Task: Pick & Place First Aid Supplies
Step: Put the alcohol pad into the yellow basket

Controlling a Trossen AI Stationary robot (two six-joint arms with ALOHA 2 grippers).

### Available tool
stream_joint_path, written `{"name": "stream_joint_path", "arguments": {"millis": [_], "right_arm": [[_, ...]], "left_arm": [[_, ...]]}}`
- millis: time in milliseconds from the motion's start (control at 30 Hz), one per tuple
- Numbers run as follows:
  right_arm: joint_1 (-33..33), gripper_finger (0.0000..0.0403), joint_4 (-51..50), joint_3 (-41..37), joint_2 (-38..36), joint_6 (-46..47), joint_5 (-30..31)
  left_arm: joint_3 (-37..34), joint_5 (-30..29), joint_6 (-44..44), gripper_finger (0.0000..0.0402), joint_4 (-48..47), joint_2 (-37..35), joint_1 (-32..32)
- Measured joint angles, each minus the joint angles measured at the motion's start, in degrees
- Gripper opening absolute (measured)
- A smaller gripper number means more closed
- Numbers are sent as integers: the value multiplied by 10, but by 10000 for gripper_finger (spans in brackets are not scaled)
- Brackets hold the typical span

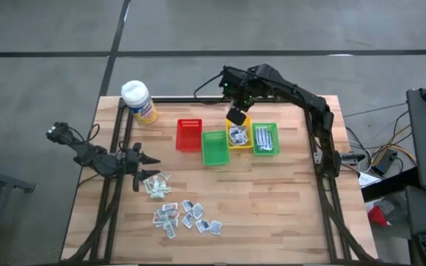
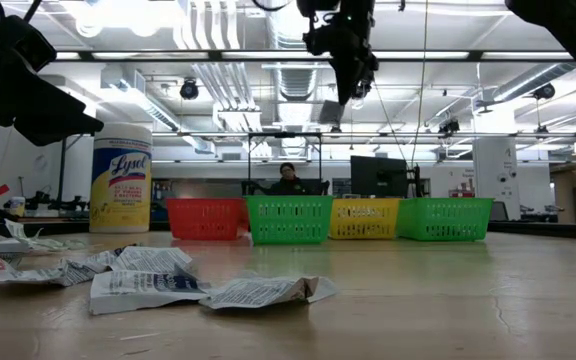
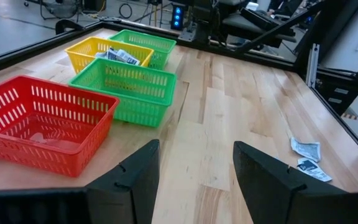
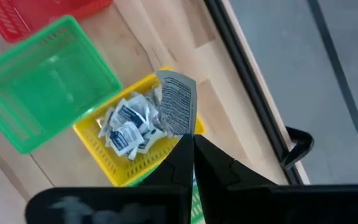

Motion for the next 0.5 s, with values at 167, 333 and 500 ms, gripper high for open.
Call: {"name": "stream_joint_path", "arguments": {"millis": [167, 333, 500], "right_arm": [[-5, 8, 0, -46, 0, -10, -1], [-9, 8, -1, -90, 0, -15, -2], [-11, 8, 1, -134, -1, -15, -4]], "left_arm": [[0, -11, 0, 197, 1, 0, 0], [0, -20, -1, 197, 1, 0, 0], [0, -25, -1, 197, 1, 0, 0]]}}
